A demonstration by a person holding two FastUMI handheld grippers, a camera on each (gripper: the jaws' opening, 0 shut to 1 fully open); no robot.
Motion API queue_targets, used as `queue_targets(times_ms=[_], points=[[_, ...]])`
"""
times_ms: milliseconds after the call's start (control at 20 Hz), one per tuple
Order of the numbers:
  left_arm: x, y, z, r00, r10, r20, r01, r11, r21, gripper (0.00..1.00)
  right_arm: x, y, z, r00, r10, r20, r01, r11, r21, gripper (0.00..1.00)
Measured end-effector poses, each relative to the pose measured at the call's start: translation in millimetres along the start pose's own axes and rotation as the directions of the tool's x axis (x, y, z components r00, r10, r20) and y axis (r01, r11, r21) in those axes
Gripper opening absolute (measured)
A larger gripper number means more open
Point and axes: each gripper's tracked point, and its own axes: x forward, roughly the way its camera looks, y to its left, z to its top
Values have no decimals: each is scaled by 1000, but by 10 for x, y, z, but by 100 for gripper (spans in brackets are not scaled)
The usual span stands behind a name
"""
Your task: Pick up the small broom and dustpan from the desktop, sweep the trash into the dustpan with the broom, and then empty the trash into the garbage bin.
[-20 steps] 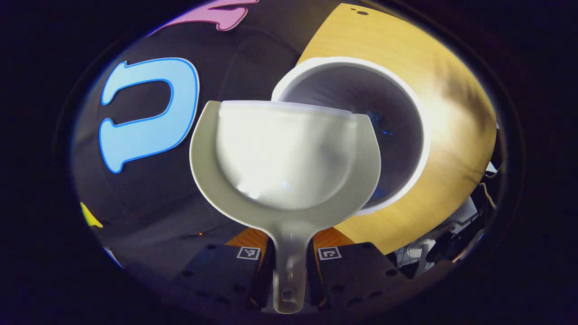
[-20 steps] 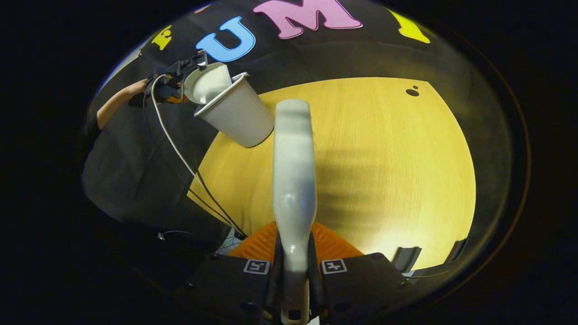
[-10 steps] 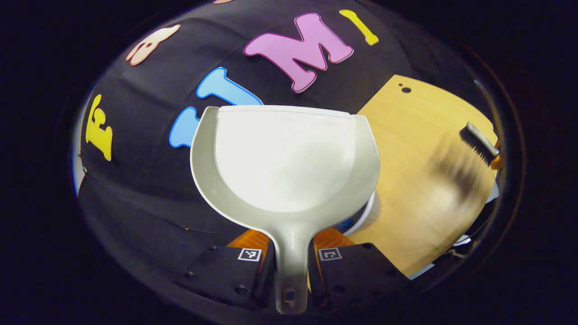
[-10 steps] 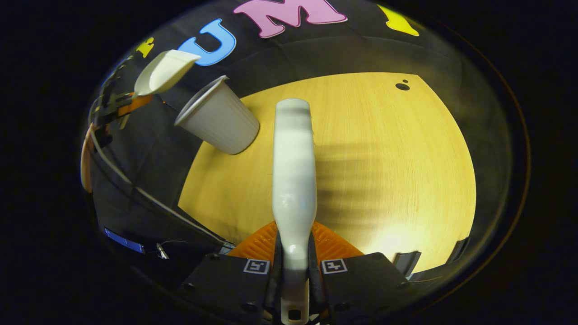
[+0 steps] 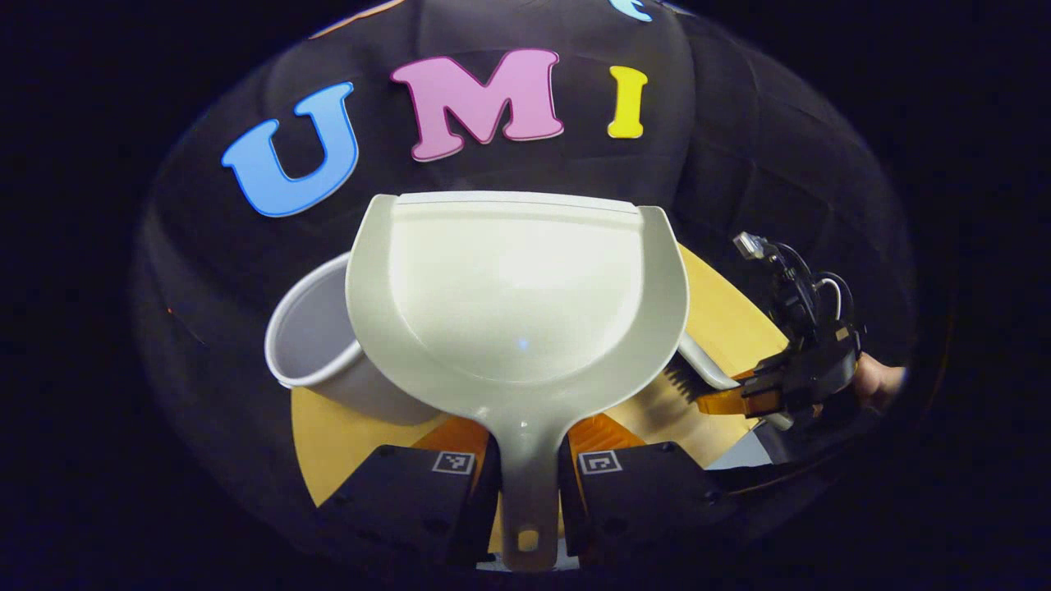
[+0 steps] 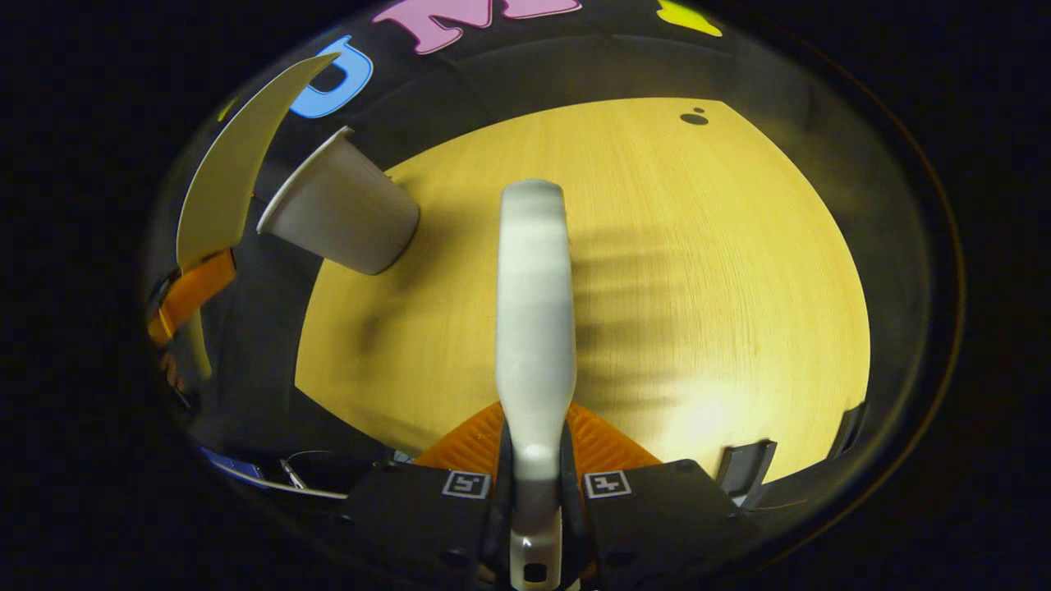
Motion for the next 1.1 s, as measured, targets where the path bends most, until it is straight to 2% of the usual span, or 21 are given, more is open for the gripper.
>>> queue_targets(times_ms=[50, 150, 250, 350, 500, 650, 750, 800, 850, 1000, 1100], points=[[168, -108, -162, 999, -36, -37, 34, 999, -35, 30, 67, -7, -32, 1000, -11, -14, 11, 1000, 5, 27], [471, -170, -435, 994, -68, -91, 58, 992, -109, 30, 202, -21, -72, 999, -21, -38, 22, 1000, 6, 27], [789, -165, -729, 985, -70, -155, 40, 982, -186, 29, 379, -14, -103, 997, -30, -67, 30, 1000, -8, 27], [1061, -125, -1011, 973, -55, -223, -3, 968, -250, 30, 578, -61, -138, 991, -74, -111, 67, 996, -66, 28], [1200, -166, -1292, 945, -82, -318, -34, 939, -343, 30, 823, -11, -152, 982, -89, -164, 78, 994, -70, 28], [1249, -127, -1363, 917, -123, -380, -44, 914, -404, 31, 972, 58, 12, 980, -67, -188, 64, 998, -19, 28], [1240, -70, -1245, 917, -105, -385, -56, 921, -386, 31, 1020, 75, 70, 976, -82, -202, 78, 997, -28, 28], [1241, -85, -1222, 915, -107, -390, -59, 919, -389, 29, 1056, 62, 73, 973, -100, -209, 93, 995, -42, 28], [1246, -82, -1213, 910, -107, -400, -71, 911, -405, 30, 1085, 72, 41, 969, -114, -220, 106, 993, -46, 29], [1254, -48, -1292, 902, -123, -413, -81, 892, -444, 30, 1073, 120, 93, 967, -105, -233, 109, 994, 6, 29], [1228, -50, -1230, 902, -129, -411, -70, 898, -434, 31, 1039, 124, 161, 968, -102, -229, 107, 994, 11, 31]])
